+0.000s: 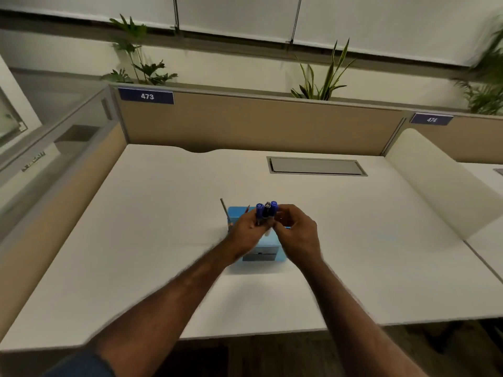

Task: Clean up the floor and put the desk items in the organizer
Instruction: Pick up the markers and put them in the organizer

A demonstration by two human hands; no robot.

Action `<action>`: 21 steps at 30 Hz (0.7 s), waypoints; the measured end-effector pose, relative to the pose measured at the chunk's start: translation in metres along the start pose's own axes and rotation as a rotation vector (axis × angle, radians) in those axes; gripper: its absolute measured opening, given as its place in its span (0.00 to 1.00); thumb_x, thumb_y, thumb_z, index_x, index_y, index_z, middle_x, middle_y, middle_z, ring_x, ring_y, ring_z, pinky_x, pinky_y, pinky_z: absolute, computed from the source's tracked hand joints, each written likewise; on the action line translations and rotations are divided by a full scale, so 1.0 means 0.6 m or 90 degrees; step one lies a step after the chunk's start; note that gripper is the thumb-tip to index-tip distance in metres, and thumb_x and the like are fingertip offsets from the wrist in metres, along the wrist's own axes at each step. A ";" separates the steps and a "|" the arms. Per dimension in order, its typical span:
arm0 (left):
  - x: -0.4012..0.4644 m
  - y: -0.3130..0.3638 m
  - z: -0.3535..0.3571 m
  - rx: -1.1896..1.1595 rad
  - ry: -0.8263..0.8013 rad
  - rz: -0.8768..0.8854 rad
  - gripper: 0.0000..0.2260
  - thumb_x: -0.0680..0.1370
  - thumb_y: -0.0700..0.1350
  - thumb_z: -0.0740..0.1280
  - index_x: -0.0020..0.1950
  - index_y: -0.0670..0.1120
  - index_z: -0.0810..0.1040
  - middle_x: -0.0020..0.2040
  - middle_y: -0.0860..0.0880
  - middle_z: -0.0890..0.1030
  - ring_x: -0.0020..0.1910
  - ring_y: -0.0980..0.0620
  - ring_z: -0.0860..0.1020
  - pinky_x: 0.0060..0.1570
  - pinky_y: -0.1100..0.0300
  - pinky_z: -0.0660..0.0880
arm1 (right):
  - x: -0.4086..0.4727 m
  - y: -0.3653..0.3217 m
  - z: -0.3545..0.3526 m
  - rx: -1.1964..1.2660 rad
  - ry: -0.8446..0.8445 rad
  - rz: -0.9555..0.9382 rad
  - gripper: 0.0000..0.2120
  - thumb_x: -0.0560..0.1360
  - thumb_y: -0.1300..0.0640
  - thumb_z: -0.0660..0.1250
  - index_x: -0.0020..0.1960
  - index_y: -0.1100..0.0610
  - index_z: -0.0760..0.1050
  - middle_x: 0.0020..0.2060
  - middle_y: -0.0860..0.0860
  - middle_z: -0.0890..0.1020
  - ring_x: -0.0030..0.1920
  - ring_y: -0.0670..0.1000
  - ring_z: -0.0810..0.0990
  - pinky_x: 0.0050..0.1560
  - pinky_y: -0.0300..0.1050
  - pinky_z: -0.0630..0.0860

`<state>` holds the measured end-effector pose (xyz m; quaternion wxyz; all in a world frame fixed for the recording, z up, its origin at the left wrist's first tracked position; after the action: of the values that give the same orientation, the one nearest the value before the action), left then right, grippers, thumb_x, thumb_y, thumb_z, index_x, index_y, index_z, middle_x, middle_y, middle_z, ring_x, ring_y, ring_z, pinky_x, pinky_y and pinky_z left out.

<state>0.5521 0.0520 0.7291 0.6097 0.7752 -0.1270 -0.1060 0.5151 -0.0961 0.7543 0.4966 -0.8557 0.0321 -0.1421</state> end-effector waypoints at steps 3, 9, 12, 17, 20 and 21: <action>0.038 0.007 0.034 -0.002 -0.060 0.000 0.06 0.83 0.52 0.67 0.57 0.64 0.79 0.45 0.62 0.84 0.47 0.63 0.82 0.47 0.69 0.75 | 0.009 0.026 -0.023 -0.008 0.056 0.030 0.13 0.78 0.60 0.75 0.60 0.48 0.81 0.47 0.41 0.86 0.48 0.37 0.85 0.46 0.26 0.78; 0.084 -0.003 0.075 0.000 -0.160 -0.006 0.16 0.83 0.48 0.68 0.52 0.74 0.79 0.47 0.66 0.85 0.51 0.69 0.82 0.47 0.72 0.77 | 0.010 0.072 -0.050 -0.002 0.127 0.054 0.15 0.77 0.63 0.74 0.57 0.45 0.81 0.46 0.40 0.87 0.48 0.35 0.85 0.47 0.23 0.77; 0.093 -0.020 0.085 -0.022 -0.161 -0.027 0.11 0.82 0.48 0.69 0.55 0.66 0.81 0.51 0.57 0.86 0.55 0.59 0.83 0.53 0.65 0.78 | 0.010 0.087 -0.049 -0.018 0.116 0.057 0.17 0.77 0.63 0.74 0.57 0.43 0.80 0.46 0.39 0.86 0.49 0.35 0.85 0.47 0.23 0.77; 0.101 -0.039 0.098 -0.047 -0.182 -0.028 0.11 0.82 0.45 0.69 0.62 0.59 0.79 0.57 0.53 0.85 0.61 0.51 0.82 0.61 0.59 0.79 | 0.007 0.112 -0.045 -0.062 0.093 0.070 0.17 0.78 0.63 0.73 0.61 0.45 0.80 0.45 0.36 0.85 0.50 0.30 0.82 0.48 0.20 0.75; 0.100 -0.037 0.101 -0.043 -0.188 -0.002 0.18 0.82 0.42 0.69 0.71 0.53 0.77 0.63 0.53 0.83 0.64 0.54 0.81 0.67 0.56 0.78 | 0.003 0.122 -0.044 -0.086 0.087 0.072 0.16 0.79 0.62 0.73 0.62 0.47 0.81 0.48 0.38 0.85 0.51 0.30 0.82 0.48 0.20 0.75; 0.099 -0.035 0.100 -0.028 -0.184 0.012 0.19 0.82 0.42 0.70 0.72 0.53 0.76 0.64 0.54 0.82 0.65 0.55 0.80 0.68 0.56 0.78 | 0.001 0.123 -0.044 -0.095 0.086 0.070 0.15 0.79 0.61 0.73 0.62 0.48 0.81 0.49 0.39 0.86 0.51 0.30 0.82 0.49 0.20 0.75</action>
<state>0.5905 -0.0179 0.6938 0.6030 0.7368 -0.2186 -0.2139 0.5148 -0.1556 0.7033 0.4351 -0.8757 0.1231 -0.1692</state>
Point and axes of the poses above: each hand's wrist, its own x-axis towards the middle knuckle, its own z-axis out of the palm, y = z × x, the point moved 2 cm from there along x, towards the middle knuckle
